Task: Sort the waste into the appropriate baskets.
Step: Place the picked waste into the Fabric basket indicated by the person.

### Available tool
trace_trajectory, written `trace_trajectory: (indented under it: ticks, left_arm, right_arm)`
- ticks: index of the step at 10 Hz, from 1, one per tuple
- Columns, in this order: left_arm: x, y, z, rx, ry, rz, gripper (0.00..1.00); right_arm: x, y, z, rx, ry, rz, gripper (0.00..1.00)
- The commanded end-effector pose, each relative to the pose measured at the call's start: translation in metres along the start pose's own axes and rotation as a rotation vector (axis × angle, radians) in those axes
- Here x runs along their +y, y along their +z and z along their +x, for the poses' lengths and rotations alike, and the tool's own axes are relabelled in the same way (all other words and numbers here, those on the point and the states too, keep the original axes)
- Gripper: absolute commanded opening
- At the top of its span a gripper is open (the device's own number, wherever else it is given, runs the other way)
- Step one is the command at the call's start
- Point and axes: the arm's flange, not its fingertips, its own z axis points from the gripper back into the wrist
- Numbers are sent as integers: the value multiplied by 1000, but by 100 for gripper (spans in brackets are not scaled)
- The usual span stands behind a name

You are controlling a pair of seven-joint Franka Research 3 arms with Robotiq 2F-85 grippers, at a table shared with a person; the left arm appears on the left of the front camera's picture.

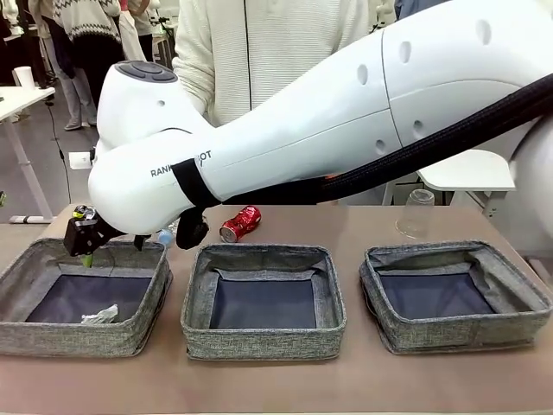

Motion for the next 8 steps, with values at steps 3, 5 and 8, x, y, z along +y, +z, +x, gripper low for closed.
trace_trajectory:
  ticks: [3, 5, 8]
  left_arm:
    - [-2, -1, 1, -13, -19, -17, 100]
    - [-2, -1, 1, -13, -19, -17, 100]
    - [-2, -1, 1, -13, -19, -17, 100]
  right_arm:
    - [-29, 32, -29, 3, -57, -21, 100]
    - [-83, 118, -115, -162, -218, -73, 100]
    - [-113, 157, -192, -222, -554, -144, 100]
